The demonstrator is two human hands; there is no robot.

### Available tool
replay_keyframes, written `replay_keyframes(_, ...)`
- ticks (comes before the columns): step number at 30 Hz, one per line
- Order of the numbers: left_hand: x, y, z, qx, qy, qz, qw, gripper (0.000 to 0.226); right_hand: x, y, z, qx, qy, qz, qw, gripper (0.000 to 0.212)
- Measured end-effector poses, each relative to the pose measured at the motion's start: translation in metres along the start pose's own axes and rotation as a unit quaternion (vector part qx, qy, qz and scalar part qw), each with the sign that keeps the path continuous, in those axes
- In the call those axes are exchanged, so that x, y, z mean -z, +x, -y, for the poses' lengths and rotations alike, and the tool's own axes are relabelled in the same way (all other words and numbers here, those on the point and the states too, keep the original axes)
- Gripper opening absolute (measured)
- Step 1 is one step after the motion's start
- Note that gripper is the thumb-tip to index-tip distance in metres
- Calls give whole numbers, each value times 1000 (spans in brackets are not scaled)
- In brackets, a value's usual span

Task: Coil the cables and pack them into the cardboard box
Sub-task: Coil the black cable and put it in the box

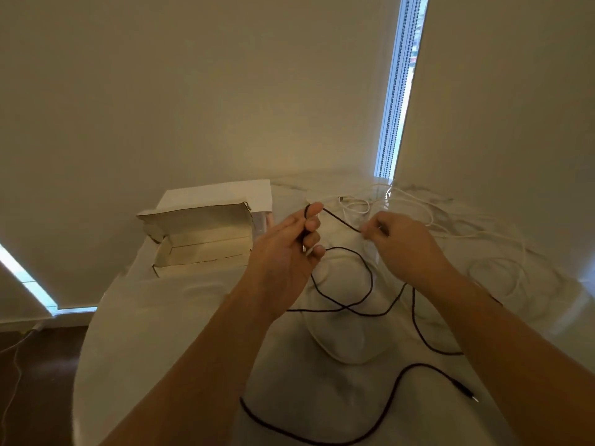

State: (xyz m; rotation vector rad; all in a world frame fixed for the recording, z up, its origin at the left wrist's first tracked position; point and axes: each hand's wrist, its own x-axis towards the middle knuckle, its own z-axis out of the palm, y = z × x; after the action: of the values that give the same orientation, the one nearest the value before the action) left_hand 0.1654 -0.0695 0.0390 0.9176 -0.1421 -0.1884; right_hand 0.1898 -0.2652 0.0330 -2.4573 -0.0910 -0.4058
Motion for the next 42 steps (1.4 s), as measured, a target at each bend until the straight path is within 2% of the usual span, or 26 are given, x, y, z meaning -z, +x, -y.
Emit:
replay_keyframes(5, 4, 13, 5, -48, -27, -18, 998, 33, -6, -23, 22, 40, -21, 25, 999, 20)
replay_keyframes(8, 4, 16, 5, -73, -10, -44, 996, 32, -7, -41, 37, 88, -42, 34, 995, 17)
replay_keyframes(11, 2, 18, 2, -113, 26, -63, 991, 31, -8, -55, 49, 128, -33, 43, 990, 24)
replay_keyframes(15, 4, 17, -1, -168, 130, -71, 975, 30, -6, -67, 56, 157, -23, 60, 986, 23)
replay_keyframes(20, 8, 11, 6, -213, 340, -26, 916, 34, 6, -72, 55, 195, -35, 24, 980, 7)
replay_keyframes(22, 7, 5, 6, -208, 407, 0, 889, 34, 11, -70, 52, 207, -53, -7, 977, 6)
replay_keyframes(24, 5, -1, 6, -180, 433, 22, 883, 35, 15, -65, 47, 220, -71, -39, 972, 11)
replay_keyframes(29, -4, -7, 6, -59, 350, 48, 934, 32, 26, -49, 32, 233, -117, -126, 957, 28)
replay_keyframes(33, -4, -10, 5, 13, 289, 60, 955, 38, 26, -40, 21, 221, -142, -179, 948, 21)
replay_keyframes(36, -4, -14, 5, 63, 227, 74, 969, 40, 30, -32, 9, 188, -113, -212, 952, 19)
replay_keyframes(42, -9, -17, 1, 96, -2, 119, 988, 38, 14, -31, 4, 141, -92, -152, 974, 21)
